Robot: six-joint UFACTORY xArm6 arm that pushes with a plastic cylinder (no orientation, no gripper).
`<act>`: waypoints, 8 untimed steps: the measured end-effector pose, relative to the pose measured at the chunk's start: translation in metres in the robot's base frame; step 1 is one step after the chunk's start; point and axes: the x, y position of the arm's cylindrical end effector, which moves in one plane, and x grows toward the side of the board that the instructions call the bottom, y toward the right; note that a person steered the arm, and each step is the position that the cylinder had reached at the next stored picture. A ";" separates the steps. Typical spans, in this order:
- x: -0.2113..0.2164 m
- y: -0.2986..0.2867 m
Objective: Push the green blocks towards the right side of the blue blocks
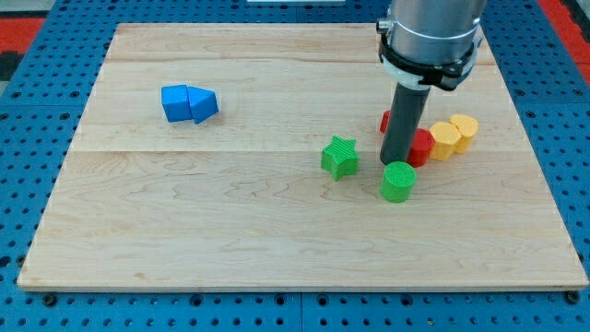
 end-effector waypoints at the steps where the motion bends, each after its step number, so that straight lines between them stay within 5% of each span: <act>1: 0.021 0.009; 4: 0.111 0.041; 6: 0.054 -0.037; 8: 0.042 -0.019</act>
